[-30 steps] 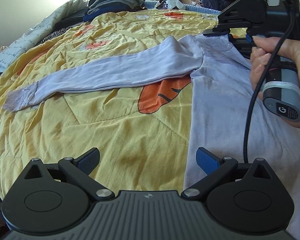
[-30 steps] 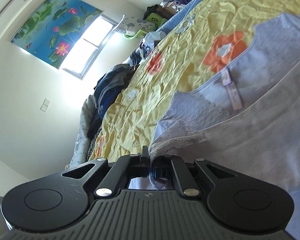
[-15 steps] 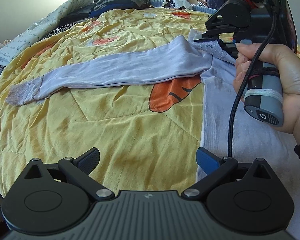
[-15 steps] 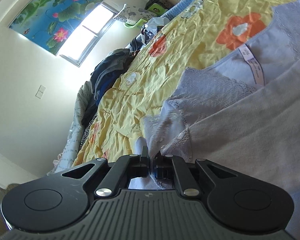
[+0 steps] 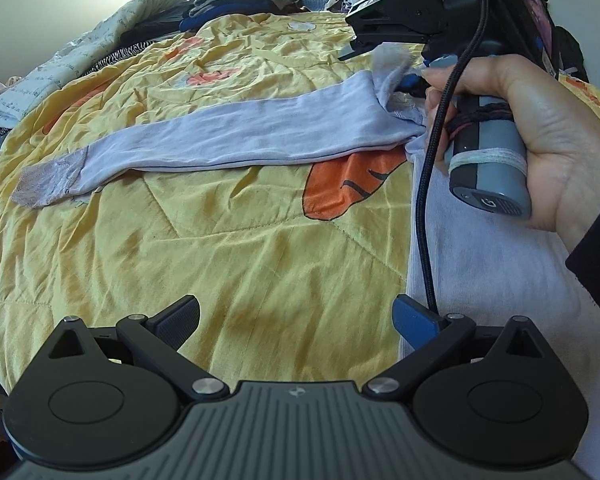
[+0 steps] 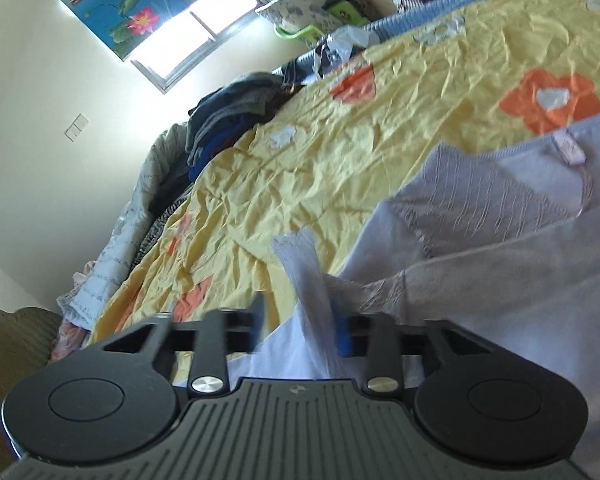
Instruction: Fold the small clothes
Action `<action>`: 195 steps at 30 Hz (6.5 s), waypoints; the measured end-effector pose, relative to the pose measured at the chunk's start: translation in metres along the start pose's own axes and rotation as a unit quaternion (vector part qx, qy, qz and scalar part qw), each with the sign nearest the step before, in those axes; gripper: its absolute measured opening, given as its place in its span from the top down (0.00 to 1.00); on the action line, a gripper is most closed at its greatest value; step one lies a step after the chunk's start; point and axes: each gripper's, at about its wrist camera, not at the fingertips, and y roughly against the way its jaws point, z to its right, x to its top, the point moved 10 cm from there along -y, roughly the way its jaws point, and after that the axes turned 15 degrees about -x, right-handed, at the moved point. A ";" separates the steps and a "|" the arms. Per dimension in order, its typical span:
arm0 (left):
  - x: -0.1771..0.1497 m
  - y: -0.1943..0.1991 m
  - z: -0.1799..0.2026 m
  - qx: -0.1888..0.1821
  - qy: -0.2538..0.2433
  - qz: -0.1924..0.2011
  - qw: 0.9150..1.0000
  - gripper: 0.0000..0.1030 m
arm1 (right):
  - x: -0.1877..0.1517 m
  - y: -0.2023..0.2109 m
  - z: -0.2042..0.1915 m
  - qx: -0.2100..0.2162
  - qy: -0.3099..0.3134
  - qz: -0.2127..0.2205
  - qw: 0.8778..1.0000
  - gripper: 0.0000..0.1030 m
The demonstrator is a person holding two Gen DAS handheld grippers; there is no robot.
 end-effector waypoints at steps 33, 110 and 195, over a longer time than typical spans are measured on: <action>0.032 0.007 -0.088 0.053 0.097 0.050 0.993 0.00 | -0.065 0.064 -0.017 -0.030 0.192 0.040 0.980 0.30; 0.155 0.000 -0.176 -0.023 0.200 0.281 0.938 0.96 | -0.031 0.129 0.089 -0.154 0.239 0.147 0.947 0.18; 0.168 -0.099 0.286 -0.204 -0.156 0.143 0.956 0.95 | -0.028 0.198 0.248 -0.245 0.138 0.148 0.948 0.07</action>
